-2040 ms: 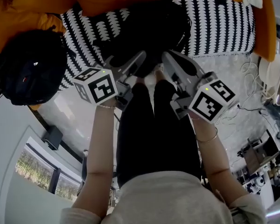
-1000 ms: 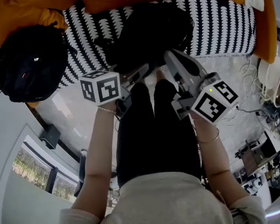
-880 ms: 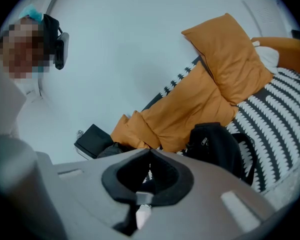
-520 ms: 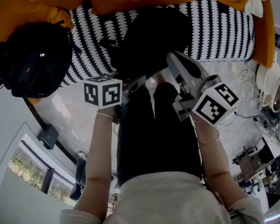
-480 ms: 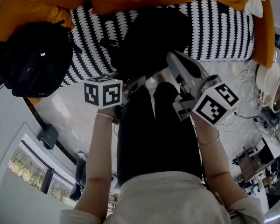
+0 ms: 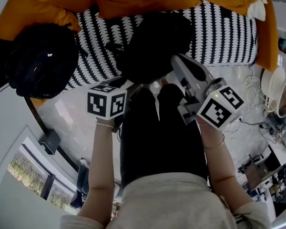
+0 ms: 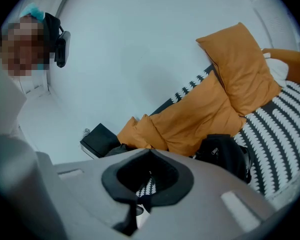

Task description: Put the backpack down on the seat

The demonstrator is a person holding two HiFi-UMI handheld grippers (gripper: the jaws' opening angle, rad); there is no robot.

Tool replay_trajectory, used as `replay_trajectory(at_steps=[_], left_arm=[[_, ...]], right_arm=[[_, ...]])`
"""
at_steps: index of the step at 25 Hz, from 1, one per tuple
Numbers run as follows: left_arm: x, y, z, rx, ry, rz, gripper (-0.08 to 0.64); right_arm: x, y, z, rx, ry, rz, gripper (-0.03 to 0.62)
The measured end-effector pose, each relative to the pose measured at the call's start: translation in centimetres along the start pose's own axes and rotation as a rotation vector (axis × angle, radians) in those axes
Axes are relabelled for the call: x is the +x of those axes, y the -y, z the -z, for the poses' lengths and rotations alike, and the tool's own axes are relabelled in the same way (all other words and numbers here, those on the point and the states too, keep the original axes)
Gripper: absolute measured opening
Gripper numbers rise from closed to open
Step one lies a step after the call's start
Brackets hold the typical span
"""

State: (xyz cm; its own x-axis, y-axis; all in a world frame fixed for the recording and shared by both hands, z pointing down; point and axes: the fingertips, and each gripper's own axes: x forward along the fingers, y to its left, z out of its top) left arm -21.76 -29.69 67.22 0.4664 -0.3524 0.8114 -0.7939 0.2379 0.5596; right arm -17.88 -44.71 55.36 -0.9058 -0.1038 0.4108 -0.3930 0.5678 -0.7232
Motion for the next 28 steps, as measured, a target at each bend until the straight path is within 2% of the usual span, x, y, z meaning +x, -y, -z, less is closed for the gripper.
replay_trajectory(at_steps=[4,11,14,19,22,25,28], left_arm=[[-2.7,1.4,-1.5,0.008,0.079,0.009,0.221],[-7.2,6.4,-6.8,0.017,0.291,0.116,0.221],[-9.5,8.2,-8.7,0.063,0.370,0.132,0.221],[-14.2,12.4,-12.6,0.161,0.522,0.218,0.219],[-17.4,15.1,-15.0,0.218,0.609,0.238,0.218],[-20.4,17.4,-16.9,0.274,0.681,0.240,0.184],[-23.3,19.4,-18.1,0.326,0.743,0.228,0.119]], right_arm=[[-0.8,-1.5,-1.1,-0.021,0.010,-0.008,0.003],[-2.9,-4.1,-4.0,-0.072,0.047,-0.027,0.003],[-4.0,-5.9,-5.5,-0.098,0.079,-0.037,0.003],[-6.2,-9.4,-8.9,-0.178,0.130,-0.059,0.003],[-7.4,-11.6,-10.6,-0.219,0.151,-0.079,0.003],[-8.3,-13.6,-12.0,-0.255,0.159,-0.089,0.003],[-9.3,-15.8,-13.7,-0.284,0.187,-0.101,0.003]])
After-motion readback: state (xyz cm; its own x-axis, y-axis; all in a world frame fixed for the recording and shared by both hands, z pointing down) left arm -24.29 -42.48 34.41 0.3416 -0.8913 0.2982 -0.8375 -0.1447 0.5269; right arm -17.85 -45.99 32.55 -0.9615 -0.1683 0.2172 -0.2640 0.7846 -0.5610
